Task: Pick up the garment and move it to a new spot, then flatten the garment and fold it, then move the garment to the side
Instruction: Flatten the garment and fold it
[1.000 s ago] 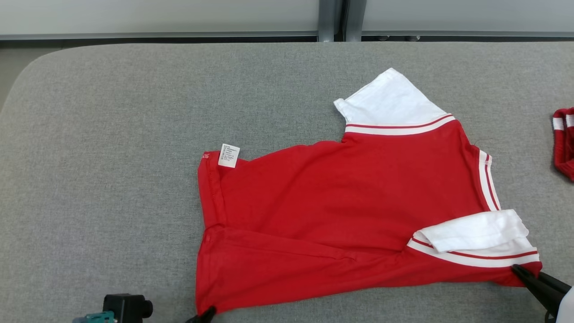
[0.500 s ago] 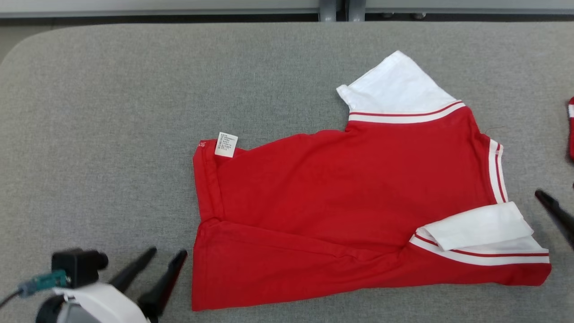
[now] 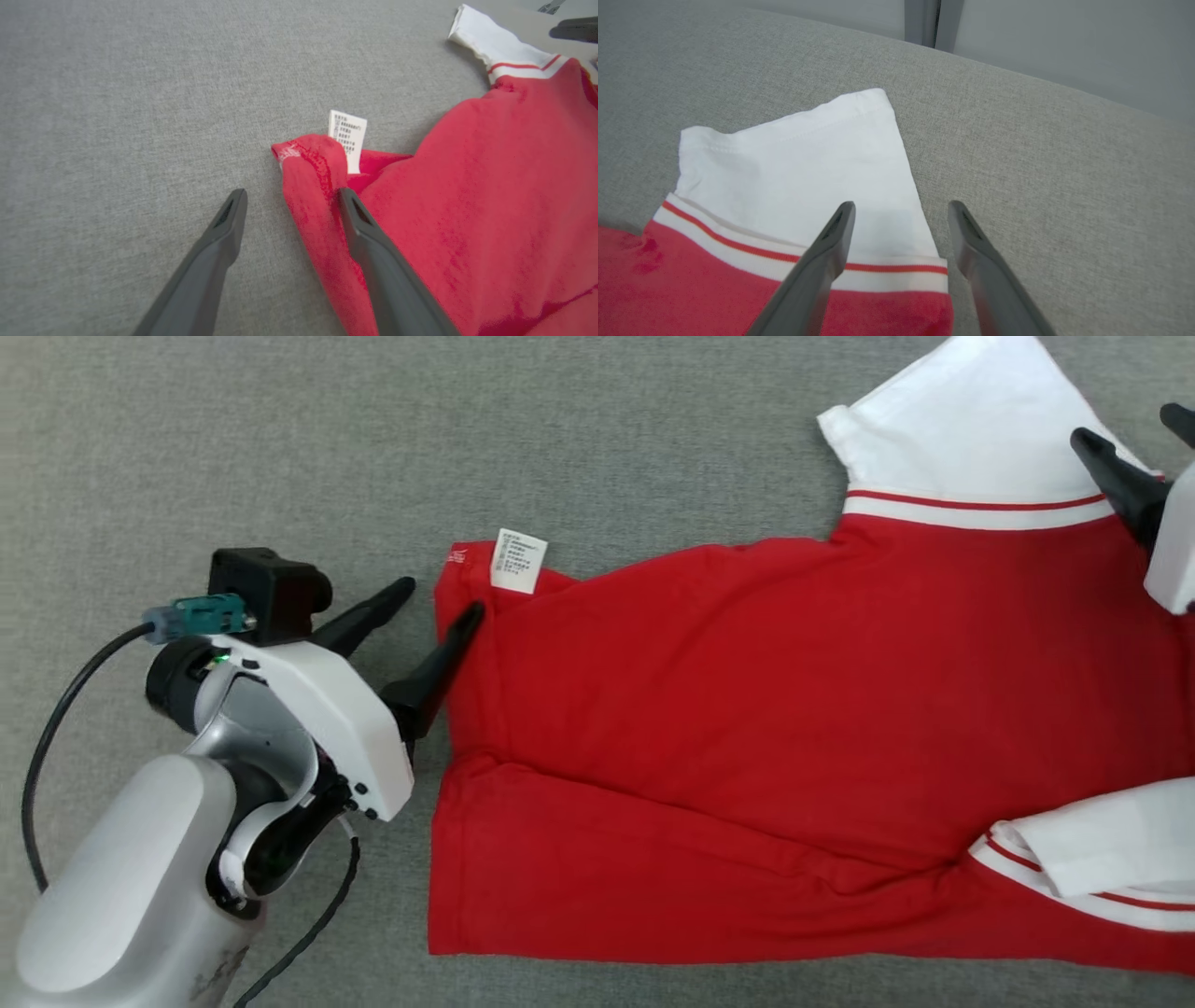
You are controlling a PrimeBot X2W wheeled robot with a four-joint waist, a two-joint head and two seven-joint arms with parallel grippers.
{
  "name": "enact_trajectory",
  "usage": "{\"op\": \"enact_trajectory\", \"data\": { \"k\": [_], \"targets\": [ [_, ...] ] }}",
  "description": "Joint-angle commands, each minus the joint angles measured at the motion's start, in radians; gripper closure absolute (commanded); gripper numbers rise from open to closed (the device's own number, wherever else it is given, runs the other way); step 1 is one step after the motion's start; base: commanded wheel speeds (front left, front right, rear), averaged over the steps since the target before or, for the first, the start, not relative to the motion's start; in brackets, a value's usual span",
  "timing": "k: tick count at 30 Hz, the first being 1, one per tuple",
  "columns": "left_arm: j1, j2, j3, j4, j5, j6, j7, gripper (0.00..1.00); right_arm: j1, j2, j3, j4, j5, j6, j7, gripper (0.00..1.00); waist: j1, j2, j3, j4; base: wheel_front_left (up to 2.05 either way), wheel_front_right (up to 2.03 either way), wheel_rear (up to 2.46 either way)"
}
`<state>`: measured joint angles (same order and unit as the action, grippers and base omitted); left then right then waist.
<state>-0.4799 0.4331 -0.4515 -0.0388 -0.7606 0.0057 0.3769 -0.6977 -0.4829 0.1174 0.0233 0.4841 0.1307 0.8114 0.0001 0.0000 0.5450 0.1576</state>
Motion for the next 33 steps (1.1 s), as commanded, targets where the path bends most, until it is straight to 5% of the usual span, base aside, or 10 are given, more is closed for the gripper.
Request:
{"op": "enact_trajectory", "data": {
  "k": [1,10,27,28,29,30,31,33],
  "targets": [
    [-0.033,-0.004,-0.017,0.020,0.006,-0.019,0.012,0.00,-0.051,0.005,0.017,0.049,-0.015,0.000,-0.010,0.00,-0.0001,0.0000,0.031,0.047,0.00,0.00,0.00],
    [-0.137,-0.079,-0.092,0.094,-0.003,-0.076,0.044,0.00,-0.247,0.026,0.092,0.311,-0.082,0.000,-0.059,0.00,-0.0001,0.0000,0.061,0.105,0.00,0.00,0.00],
    [-0.163,-0.103,-0.143,0.145,-0.012,-0.101,0.053,0.00,-0.354,0.024,0.201,0.478,-0.118,0.000,-0.087,0.00,-0.0001,0.0000,0.076,0.105,0.00,0.00,0.00],
    [-0.163,-0.104,-0.147,0.147,-0.013,-0.102,0.053,0.15,-0.353,0.030,0.208,0.485,-0.112,0.000,-0.084,0.00,-0.0001,0.0000,0.075,0.104,0.00,0.00,0.00],
    [-0.163,-0.105,-0.150,0.149,-0.013,-0.104,0.053,0.52,-0.352,0.035,0.218,0.491,-0.104,0.000,-0.081,0.16,-0.0001,0.0000,0.074,0.103,0.00,0.00,0.00],
    [-0.164,-0.108,-0.151,0.152,-0.013,-0.105,0.048,0.84,-0.352,0.037,0.228,0.494,-0.094,0.000,-0.085,0.87,-0.0001,0.0000,0.073,0.102,0.00,0.00,0.00],
    [-0.163,-0.111,-0.150,0.155,-0.014,-0.105,0.045,1.00,-0.349,0.037,0.235,0.499,-0.085,0.000,-0.090,1.00,-0.0001,0.0000,0.069,0.100,0.00,0.00,0.00],
    [-0.161,-0.112,-0.154,0.161,-0.014,-0.106,0.041,1.00,-0.340,0.038,0.249,0.500,-0.065,0.000,-0.108,1.00,-0.0001,0.0000,0.060,0.096,0.00,0.00,0.00]
  ]
}}
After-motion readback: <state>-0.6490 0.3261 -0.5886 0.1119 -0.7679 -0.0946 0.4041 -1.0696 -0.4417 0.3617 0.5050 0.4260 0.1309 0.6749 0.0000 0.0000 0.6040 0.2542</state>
